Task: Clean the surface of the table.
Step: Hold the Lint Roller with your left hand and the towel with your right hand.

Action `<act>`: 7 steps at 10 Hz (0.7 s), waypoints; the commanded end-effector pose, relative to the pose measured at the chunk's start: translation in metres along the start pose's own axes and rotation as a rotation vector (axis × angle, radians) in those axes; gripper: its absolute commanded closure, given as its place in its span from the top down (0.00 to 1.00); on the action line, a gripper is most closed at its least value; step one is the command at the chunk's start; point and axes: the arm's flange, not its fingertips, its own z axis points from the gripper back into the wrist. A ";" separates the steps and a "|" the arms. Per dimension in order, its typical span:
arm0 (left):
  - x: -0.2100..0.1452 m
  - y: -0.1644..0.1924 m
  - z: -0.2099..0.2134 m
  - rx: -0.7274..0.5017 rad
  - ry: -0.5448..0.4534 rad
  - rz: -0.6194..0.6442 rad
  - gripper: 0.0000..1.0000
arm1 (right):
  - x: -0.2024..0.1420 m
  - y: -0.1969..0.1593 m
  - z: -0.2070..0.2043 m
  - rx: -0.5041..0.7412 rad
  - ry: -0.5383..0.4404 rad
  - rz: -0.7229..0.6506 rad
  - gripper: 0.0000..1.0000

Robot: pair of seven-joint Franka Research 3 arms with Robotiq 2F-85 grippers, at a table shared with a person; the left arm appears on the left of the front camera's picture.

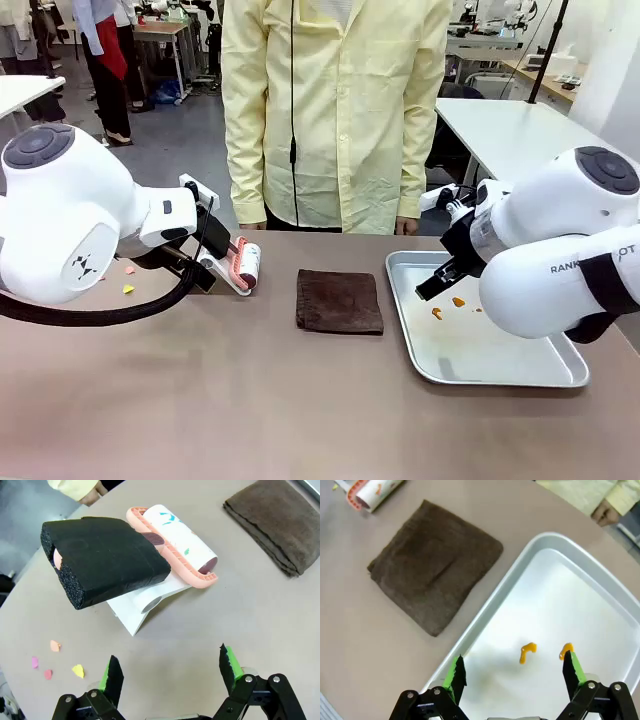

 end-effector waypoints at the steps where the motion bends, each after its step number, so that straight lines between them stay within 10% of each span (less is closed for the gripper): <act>1: 0.000 0.000 0.000 0.000 0.000 0.000 1.00 | 0.000 0.000 0.000 0.000 0.000 0.000 1.00; 7: 0.000 0.000 0.000 0.000 0.000 0.000 1.00 | 0.000 0.000 0.000 0.000 0.000 0.000 1.00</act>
